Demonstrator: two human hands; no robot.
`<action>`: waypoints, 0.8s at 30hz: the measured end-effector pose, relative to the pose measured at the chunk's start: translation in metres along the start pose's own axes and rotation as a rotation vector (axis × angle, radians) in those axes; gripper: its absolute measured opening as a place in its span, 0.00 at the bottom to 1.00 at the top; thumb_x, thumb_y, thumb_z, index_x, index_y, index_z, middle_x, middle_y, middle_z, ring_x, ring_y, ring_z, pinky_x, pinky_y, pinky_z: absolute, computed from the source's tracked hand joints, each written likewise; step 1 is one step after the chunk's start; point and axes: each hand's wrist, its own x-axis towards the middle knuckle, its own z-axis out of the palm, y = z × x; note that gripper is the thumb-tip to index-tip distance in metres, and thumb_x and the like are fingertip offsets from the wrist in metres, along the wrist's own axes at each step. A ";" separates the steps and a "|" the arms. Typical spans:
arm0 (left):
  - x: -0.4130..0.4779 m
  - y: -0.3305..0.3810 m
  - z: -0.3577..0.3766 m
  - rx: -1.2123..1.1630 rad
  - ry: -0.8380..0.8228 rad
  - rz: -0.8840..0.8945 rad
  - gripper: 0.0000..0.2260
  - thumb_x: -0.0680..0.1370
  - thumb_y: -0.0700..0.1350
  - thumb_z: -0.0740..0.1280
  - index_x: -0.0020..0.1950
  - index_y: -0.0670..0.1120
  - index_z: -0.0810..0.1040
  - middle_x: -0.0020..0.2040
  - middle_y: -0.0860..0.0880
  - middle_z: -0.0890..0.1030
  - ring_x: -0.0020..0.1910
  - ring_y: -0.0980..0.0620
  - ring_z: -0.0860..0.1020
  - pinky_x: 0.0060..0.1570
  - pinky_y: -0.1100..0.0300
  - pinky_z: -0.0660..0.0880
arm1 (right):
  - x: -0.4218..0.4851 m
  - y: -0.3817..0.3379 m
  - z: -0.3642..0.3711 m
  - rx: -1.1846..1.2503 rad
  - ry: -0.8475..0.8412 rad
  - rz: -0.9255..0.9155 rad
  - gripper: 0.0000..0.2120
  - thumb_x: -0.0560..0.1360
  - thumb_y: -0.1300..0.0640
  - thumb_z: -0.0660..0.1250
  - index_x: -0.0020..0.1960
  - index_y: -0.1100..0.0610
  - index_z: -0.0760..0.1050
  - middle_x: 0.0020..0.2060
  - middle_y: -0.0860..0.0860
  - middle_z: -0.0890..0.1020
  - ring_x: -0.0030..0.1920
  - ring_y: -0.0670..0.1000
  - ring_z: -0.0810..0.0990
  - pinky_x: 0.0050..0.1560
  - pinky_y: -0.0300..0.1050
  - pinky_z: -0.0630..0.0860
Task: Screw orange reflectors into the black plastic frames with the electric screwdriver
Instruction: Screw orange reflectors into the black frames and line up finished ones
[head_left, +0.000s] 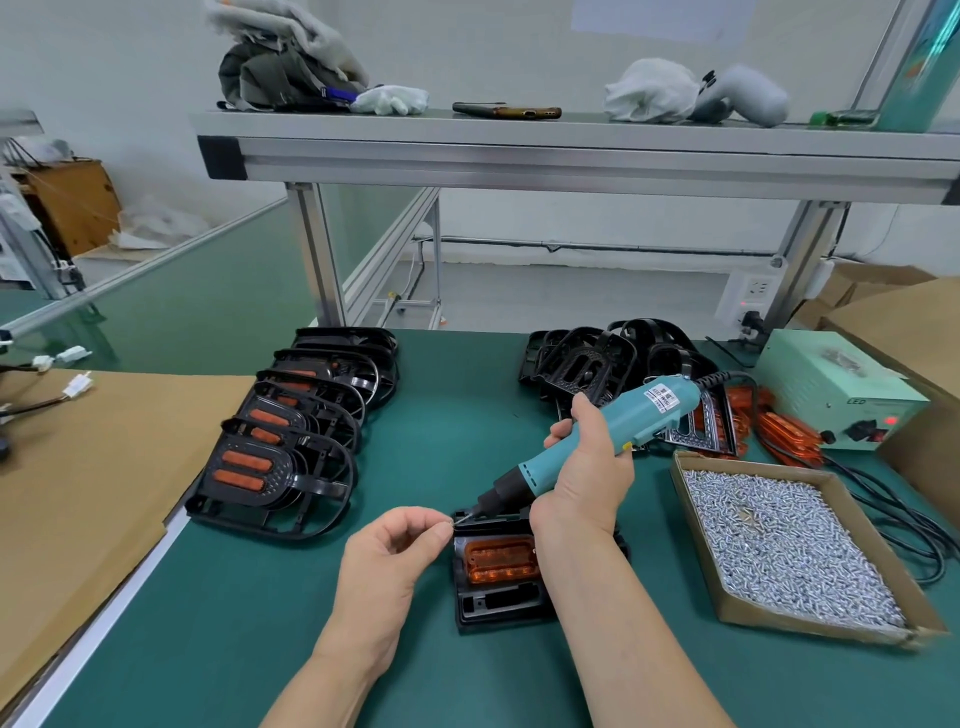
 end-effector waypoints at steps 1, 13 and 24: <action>0.000 0.000 0.000 -0.004 0.003 0.002 0.08 0.74 0.34 0.73 0.41 0.48 0.86 0.40 0.47 0.85 0.41 0.56 0.80 0.45 0.68 0.77 | 0.000 0.000 0.000 -0.002 0.003 0.001 0.09 0.73 0.55 0.74 0.48 0.52 0.74 0.27 0.46 0.78 0.27 0.44 0.75 0.35 0.41 0.73; -0.003 0.003 0.003 -0.017 0.013 -0.017 0.09 0.74 0.33 0.73 0.40 0.46 0.85 0.40 0.46 0.85 0.41 0.53 0.80 0.49 0.59 0.75 | 0.001 0.002 0.001 0.003 0.011 -0.007 0.09 0.73 0.55 0.74 0.48 0.52 0.75 0.27 0.47 0.78 0.27 0.45 0.75 0.34 0.40 0.74; -0.004 -0.002 0.004 0.242 0.023 0.109 0.12 0.72 0.33 0.75 0.39 0.51 0.83 0.41 0.49 0.84 0.41 0.55 0.81 0.45 0.66 0.76 | 0.000 0.001 0.000 -0.045 -0.043 -0.046 0.09 0.73 0.55 0.74 0.47 0.52 0.74 0.27 0.47 0.78 0.27 0.45 0.76 0.32 0.39 0.74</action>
